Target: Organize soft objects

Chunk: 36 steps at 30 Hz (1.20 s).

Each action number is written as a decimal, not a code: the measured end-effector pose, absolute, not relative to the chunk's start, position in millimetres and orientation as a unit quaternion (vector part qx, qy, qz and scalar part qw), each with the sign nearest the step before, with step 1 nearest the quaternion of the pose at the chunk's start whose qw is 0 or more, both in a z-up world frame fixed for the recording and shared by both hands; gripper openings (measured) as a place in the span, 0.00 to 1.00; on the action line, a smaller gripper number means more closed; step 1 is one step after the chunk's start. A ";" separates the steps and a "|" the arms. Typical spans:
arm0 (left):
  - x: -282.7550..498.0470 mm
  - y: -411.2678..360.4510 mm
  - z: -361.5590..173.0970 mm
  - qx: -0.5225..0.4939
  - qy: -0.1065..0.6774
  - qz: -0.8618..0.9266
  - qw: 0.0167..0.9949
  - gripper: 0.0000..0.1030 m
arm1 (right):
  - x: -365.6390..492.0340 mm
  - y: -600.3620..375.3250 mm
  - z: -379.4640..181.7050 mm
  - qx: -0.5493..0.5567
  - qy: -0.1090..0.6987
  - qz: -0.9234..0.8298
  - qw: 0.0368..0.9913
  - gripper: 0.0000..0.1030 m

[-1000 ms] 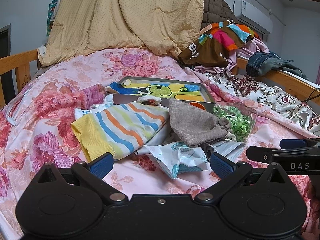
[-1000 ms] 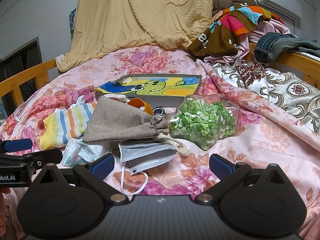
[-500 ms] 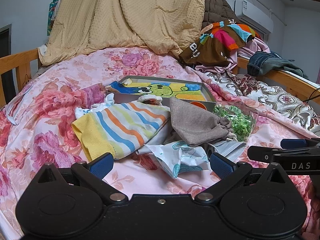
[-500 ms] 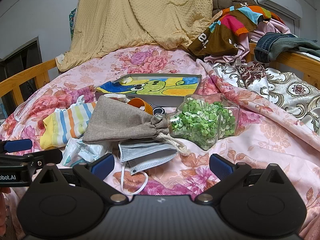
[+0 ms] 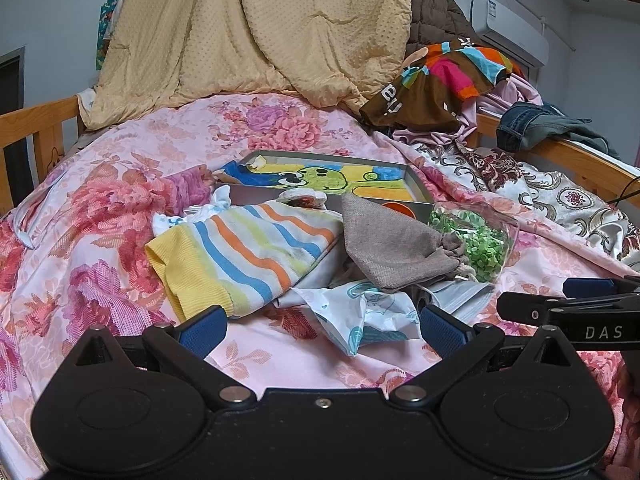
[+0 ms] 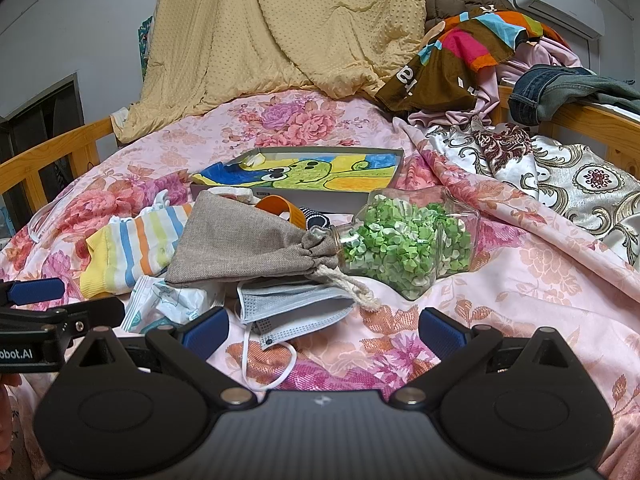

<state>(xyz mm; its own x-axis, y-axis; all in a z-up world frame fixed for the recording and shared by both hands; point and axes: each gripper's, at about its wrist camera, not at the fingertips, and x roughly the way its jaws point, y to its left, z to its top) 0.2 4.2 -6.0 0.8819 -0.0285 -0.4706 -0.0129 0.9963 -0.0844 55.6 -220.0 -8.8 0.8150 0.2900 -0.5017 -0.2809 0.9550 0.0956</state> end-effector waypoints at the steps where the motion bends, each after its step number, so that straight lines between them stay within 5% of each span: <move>1: 0.2 4.3 -6.2 -0.042 0.243 -0.004 0.969 0.99 | 55.7 -220.0 -8.8 0.009 0.265 0.150 0.953 1.00; 36: 12.6 20.9 -15.1 -0.082 0.278 0.002 0.957 0.99 | 63.1 -213.7 -9.1 -0.031 0.292 0.158 0.943 1.00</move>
<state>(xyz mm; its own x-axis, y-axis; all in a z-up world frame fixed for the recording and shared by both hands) 12.6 20.9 -15.1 0.8456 -0.0421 -0.5321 -0.0495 0.9864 -0.1567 63.1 -213.7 -9.1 0.7797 0.2806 -0.5598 -0.3165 0.9480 0.0343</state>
